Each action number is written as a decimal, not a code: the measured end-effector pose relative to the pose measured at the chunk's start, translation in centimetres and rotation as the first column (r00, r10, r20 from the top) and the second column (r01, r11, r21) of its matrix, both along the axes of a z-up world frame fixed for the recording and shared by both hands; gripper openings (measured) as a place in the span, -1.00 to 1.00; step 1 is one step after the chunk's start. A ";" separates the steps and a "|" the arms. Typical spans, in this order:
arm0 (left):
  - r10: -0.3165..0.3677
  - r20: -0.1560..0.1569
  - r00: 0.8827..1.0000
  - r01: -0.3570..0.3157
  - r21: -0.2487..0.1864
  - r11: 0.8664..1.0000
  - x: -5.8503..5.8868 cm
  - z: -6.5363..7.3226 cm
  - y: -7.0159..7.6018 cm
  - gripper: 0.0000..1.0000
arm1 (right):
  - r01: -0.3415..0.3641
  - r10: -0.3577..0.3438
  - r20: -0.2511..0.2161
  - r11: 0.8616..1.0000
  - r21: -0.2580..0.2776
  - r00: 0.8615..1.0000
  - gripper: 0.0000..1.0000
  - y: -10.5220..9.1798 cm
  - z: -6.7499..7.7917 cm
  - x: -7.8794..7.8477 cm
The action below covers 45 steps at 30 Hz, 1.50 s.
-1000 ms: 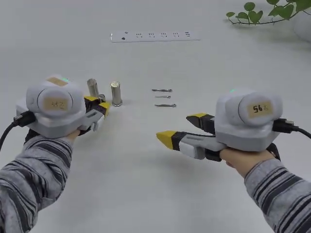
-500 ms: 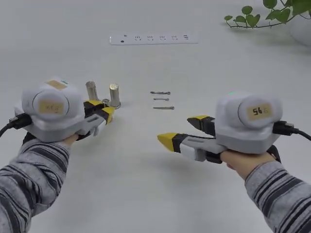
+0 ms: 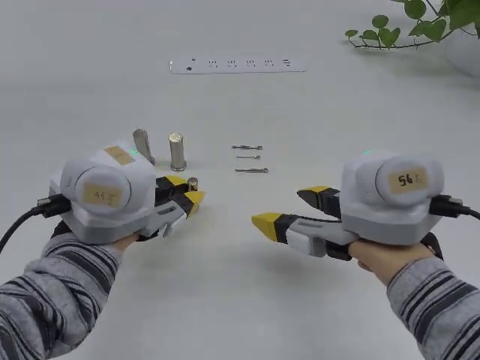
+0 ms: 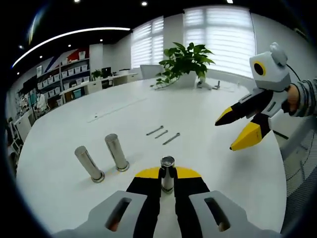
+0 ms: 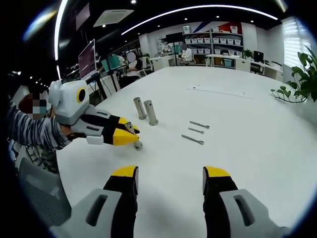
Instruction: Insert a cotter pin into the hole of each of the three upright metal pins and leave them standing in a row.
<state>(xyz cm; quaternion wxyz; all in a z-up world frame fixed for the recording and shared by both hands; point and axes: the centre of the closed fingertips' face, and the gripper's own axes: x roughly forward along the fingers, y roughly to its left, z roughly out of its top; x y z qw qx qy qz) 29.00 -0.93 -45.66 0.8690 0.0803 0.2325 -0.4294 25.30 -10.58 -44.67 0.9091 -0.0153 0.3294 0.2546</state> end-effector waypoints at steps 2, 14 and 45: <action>-0.011 0.016 1.000 0.011 0.016 1.000 0.0 -0.2 0.0 -0.90 | -0.001 0.001 0.001 1.000 0.000 1.000 -0.02 -0.1 0.0 0.0; -0.056 0.024 0.998 0.055 0.027 0.998 -0.7 -0.5 -0.2 -0.89 | 0.000 0.000 -0.006 1.000 -0.003 1.000 -0.02 -0.4 0.0 0.1; 0.198 -0.019 0.980 -0.198 0.001 0.980 -2.0 1.6 3.5 0.32 | -0.392 0.381 -0.096 0.874 -0.287 0.920 -0.62 -0.6 1.6 7.8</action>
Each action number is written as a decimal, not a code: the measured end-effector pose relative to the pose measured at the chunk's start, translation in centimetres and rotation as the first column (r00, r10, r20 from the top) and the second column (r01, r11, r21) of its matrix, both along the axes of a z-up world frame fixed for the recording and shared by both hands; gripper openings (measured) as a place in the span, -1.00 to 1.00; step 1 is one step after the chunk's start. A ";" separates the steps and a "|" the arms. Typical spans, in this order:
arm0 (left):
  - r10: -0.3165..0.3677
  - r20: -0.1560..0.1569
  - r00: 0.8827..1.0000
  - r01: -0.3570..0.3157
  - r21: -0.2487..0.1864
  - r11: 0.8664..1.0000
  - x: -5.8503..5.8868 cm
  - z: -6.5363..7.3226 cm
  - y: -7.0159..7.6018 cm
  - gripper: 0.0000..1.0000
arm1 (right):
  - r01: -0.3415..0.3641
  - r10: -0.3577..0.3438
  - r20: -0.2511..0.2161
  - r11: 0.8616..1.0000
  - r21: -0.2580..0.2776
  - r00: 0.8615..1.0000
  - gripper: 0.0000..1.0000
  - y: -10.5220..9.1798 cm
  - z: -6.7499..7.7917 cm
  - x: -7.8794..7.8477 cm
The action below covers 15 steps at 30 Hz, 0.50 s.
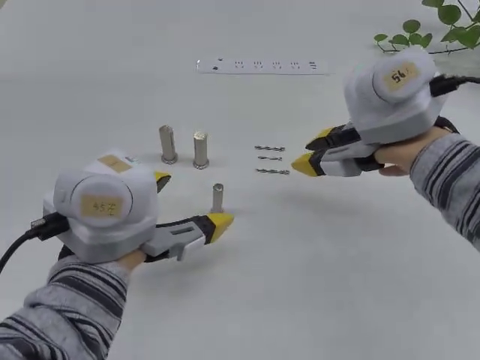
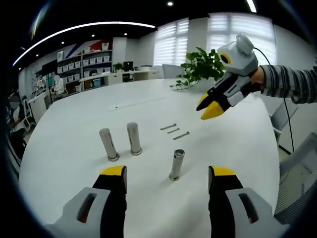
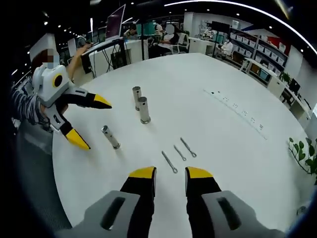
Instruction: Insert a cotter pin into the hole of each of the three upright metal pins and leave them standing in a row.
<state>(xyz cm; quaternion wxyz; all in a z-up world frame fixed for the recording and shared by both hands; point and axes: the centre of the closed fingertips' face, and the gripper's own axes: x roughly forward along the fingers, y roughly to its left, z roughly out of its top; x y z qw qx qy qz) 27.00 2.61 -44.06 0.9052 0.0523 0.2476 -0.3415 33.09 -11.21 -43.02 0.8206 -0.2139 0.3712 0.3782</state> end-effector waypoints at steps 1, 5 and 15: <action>0.003 0.004 1.000 -0.003 0.004 1.000 -0.1 0.1 0.1 0.34 | -0.012 0.012 0.004 1.000 -0.008 1.000 -0.63 0.1 -0.1 0.3; 0.023 0.017 1.000 -0.023 0.009 1.000 -0.2 0.4 0.7 0.41 | -0.083 0.081 -0.034 0.994 -0.070 0.996 -0.70 0.3 -1.5 1.0; 0.066 0.018 0.998 -0.066 0.002 0.998 -1.0 1.0 2.0 0.45 | -0.166 0.154 -0.102 0.977 -0.132 0.983 -0.75 0.7 -4.0 2.8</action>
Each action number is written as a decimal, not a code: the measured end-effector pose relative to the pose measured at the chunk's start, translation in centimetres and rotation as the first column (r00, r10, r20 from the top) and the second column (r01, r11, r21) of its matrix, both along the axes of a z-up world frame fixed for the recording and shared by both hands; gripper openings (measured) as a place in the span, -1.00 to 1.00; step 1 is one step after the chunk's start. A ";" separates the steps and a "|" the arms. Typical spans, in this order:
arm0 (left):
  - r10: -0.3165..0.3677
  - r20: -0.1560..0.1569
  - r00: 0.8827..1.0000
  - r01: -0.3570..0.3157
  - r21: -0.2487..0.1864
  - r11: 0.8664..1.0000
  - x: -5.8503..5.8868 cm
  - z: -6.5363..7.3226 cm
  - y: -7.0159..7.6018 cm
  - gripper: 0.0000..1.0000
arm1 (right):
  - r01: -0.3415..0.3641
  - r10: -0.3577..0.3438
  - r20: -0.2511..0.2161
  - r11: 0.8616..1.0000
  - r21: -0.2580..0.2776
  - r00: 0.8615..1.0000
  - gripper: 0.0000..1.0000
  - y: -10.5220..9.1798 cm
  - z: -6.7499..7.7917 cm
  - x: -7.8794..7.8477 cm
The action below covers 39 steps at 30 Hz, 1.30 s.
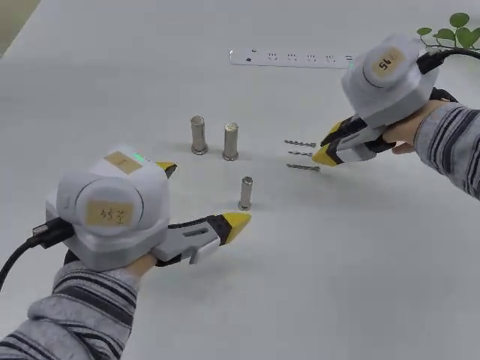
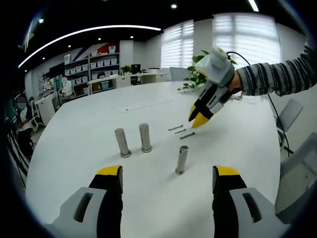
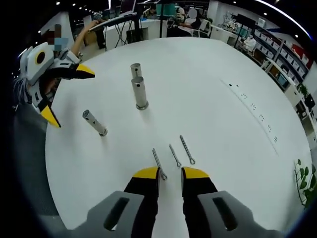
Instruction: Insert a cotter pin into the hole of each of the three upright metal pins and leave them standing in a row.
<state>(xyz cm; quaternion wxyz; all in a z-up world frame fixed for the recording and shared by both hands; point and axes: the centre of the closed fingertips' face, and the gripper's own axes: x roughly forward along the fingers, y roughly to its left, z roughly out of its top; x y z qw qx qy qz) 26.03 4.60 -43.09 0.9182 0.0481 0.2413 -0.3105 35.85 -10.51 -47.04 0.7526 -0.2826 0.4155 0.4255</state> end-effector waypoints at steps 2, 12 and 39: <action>0.002 0.000 1.000 -0.002 -0.007 1.000 -0.2 0.1 0.0 0.46 | -0.006 0.006 -0.017 1.000 0.001 1.000 -0.75 0.0 -0.8 0.9; -0.009 -0.003 1.000 0.010 0.020 1.000 -0.8 0.2 0.3 0.48 | -0.049 0.045 -0.078 0.998 -0.045 0.996 -0.82 0.1 -2.4 1.6; -0.015 -0.016 1.000 0.016 0.018 1.000 -1.9 0.5 0.8 0.34 | -0.221 0.214 -0.064 0.962 -0.162 0.975 -1.00 0.3 -2.5 1.3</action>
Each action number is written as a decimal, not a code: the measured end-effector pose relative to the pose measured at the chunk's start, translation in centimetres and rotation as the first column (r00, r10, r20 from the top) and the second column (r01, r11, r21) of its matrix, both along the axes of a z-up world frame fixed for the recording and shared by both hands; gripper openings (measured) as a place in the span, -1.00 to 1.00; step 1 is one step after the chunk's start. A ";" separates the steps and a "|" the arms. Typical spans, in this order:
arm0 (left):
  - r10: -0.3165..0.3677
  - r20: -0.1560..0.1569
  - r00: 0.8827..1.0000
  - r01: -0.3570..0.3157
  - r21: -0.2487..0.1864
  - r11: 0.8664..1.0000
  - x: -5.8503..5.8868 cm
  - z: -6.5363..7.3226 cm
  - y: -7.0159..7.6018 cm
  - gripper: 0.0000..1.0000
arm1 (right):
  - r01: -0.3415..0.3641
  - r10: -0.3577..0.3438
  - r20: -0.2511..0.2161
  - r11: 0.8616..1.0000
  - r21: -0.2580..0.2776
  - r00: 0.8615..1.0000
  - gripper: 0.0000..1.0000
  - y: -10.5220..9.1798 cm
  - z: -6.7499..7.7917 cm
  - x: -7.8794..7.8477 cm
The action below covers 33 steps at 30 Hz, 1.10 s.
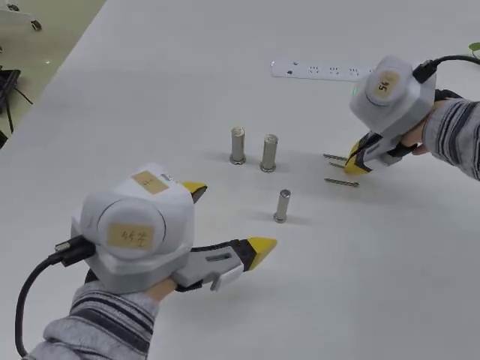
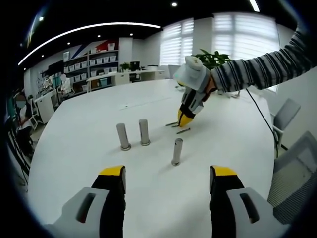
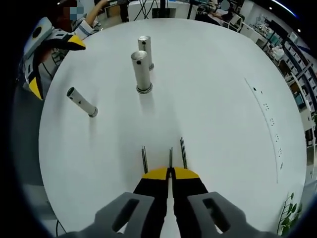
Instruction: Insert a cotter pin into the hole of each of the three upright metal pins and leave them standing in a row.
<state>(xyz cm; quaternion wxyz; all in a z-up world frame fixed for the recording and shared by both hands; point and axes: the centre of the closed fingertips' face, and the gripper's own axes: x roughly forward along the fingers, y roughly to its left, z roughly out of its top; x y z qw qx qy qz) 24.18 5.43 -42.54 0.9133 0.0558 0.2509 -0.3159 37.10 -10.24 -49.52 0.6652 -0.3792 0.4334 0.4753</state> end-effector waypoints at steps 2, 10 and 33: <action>-0.006 -0.005 1.000 0.006 0.000 1.000 -0.1 0.0 -0.1 0.30 | 0.005 -0.005 0.006 1.000 0.008 1.000 -1.00 0.0 0.2 -0.1; -0.017 -0.029 0.999 0.017 -0.003 1.000 -0.1 0.0 -0.4 0.25 | -0.033 0.033 0.071 0.999 0.008 0.997 -1.00 -0.5 1.6 -1.0; -0.071 -0.058 0.996 0.066 -0.090 0.994 0.0 1.7 -3.5 -0.12 | -0.225 0.193 0.280 0.971 0.086 0.940 -1.00 2.5 5.2 -7.5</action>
